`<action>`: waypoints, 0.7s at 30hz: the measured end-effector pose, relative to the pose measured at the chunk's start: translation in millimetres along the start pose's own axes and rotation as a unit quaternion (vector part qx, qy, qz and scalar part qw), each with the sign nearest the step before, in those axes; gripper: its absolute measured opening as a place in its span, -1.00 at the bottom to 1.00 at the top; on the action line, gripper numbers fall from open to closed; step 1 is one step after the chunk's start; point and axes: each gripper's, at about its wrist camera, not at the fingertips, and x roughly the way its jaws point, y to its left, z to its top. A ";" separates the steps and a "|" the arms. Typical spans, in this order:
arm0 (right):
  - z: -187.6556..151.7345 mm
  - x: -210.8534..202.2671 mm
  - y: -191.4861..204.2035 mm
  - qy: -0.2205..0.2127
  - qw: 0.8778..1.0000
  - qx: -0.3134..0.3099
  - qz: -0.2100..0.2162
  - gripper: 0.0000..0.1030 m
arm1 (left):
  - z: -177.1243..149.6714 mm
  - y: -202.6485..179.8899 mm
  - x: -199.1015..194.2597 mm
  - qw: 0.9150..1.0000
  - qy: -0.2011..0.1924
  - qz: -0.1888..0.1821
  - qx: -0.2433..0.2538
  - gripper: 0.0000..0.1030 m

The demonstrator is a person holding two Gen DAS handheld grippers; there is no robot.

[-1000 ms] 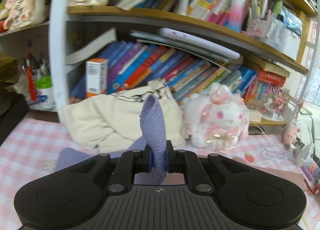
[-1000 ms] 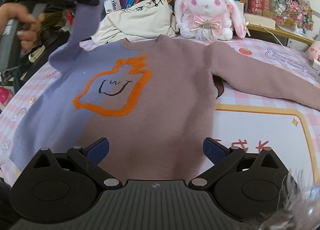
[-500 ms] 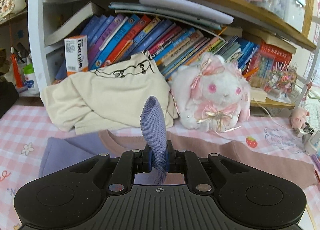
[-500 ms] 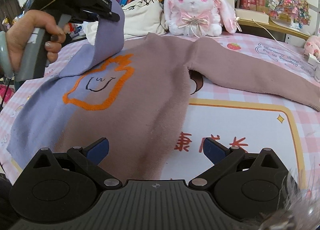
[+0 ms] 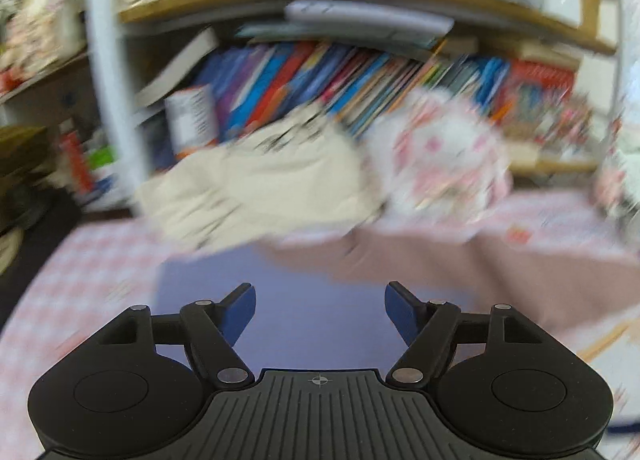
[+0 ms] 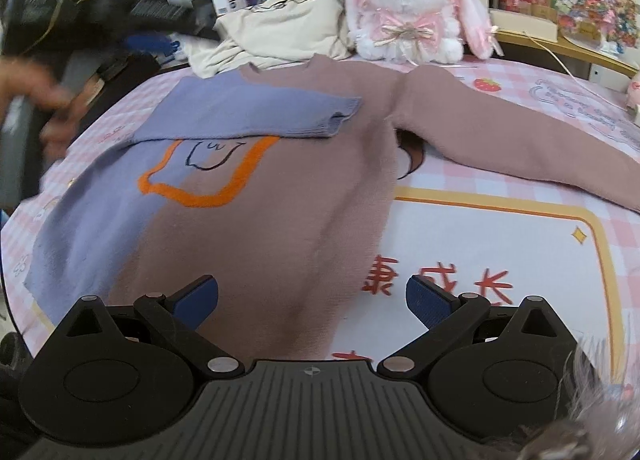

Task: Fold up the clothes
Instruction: 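Fold the lavender sleeve across the sweater body with the left gripper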

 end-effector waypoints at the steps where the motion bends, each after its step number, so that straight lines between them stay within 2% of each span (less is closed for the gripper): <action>1: 0.1 0.3 1.6 0.000 1.000 0.000 -0.001 0.97 | -9.5 7.7 -5.3 1.000 0.012 0.014 -0.001 0.42; 6: -1.2 0.9 7.2 0.005 1.000 0.009 -0.017 0.91 | -57.0 47.8 -30.9 0.994 0.068 0.079 -0.005 0.42; 8: -2.3 0.6 9.4 0.008 1.000 0.015 -0.027 0.91 | -74.0 64.1 -39.0 0.992 0.087 0.095 -0.013 0.42; 10: -3.1 -1.4 11.8 0.008 0.999 0.020 -0.037 0.81 | -85.4 78.0 -45.1 0.990 0.098 0.103 -0.025 0.42; 14: -5.7 -4.6 17.1 0.014 0.998 0.032 -0.057 0.71 | -101.4 104.7 -54.0 0.987 0.104 0.110 -0.058 0.42; 17: -8.7 -5.9 21.4 0.023 0.996 0.042 -0.070 0.48 | -109.2 118.6 -53.8 0.985 0.117 0.101 -0.079 0.38; 19: -11.0 -6.4 24.1 0.028 0.995 0.052 -0.079 0.31 | -113.9 123.8 -53.5 0.985 0.119 0.088 -0.089 0.25; 21: -13.6 -7.0 26.0 0.034 0.993 0.063 -0.088 0.12 | -120.0 128.0 -54.4 0.985 0.122 0.071 -0.098 -0.04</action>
